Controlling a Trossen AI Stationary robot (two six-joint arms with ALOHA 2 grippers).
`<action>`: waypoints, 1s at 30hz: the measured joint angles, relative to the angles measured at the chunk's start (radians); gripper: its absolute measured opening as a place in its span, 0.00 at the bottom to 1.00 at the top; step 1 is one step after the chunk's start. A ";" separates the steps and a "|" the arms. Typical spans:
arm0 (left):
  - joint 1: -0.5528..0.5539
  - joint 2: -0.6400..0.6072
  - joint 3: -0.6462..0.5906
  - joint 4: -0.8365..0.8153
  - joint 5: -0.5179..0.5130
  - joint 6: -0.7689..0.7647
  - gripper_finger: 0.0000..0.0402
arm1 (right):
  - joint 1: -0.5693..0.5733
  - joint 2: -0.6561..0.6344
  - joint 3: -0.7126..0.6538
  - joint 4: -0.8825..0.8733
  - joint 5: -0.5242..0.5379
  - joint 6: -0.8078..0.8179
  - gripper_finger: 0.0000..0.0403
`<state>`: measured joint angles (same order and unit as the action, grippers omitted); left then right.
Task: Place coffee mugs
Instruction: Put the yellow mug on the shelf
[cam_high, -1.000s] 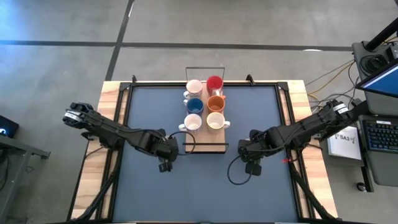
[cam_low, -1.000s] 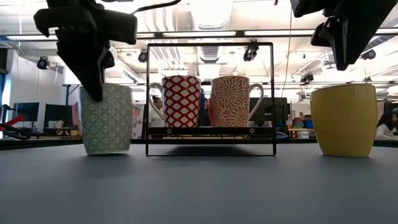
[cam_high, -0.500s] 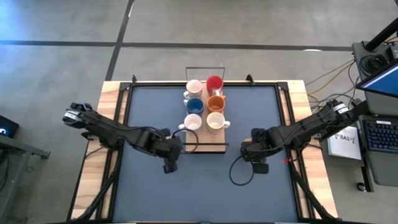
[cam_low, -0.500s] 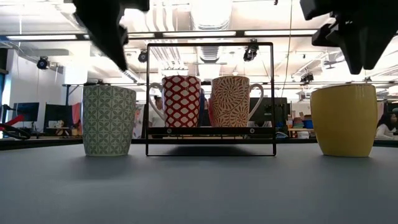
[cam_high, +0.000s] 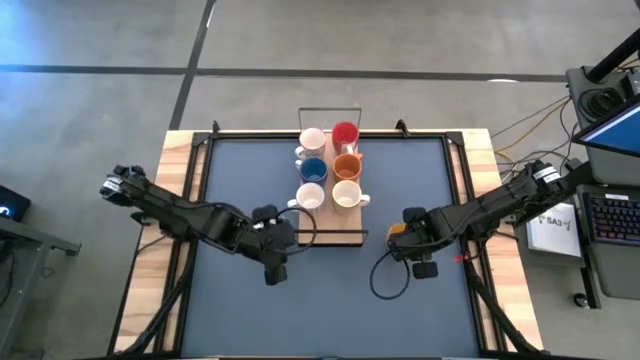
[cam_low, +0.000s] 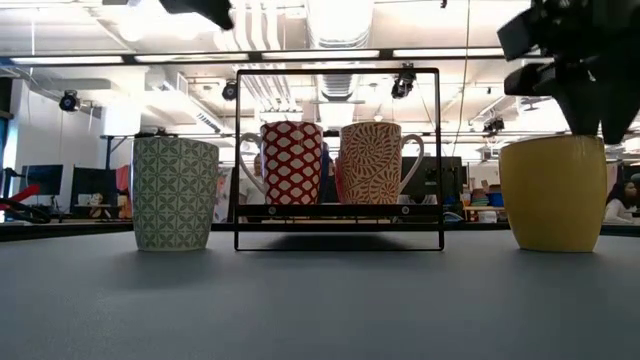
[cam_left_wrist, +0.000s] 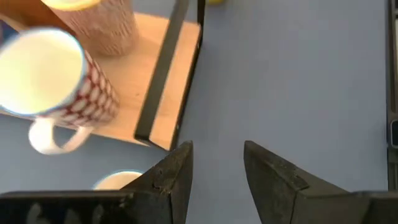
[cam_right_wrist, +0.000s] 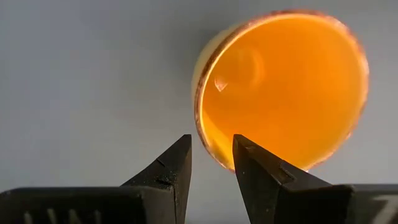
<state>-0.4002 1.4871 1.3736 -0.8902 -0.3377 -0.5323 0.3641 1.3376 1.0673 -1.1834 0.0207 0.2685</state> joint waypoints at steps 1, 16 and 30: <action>-0.007 0.000 0.013 -0.006 -0.018 0.000 0.31 | 0.000 0.000 -0.011 0.007 0.001 -0.009 0.27; -0.059 -0.001 0.140 -0.127 -0.136 -0.119 0.31 | -0.001 0.000 -0.073 0.062 -0.005 -0.018 0.04; -0.066 -0.001 0.141 -0.151 -0.136 -0.137 0.31 | -0.099 0.000 0.123 0.061 0.006 -0.081 0.03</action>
<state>-0.4664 1.4864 1.5143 -1.0409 -0.4736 -0.6689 0.2655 1.3376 1.1899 -1.1226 0.0271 0.1873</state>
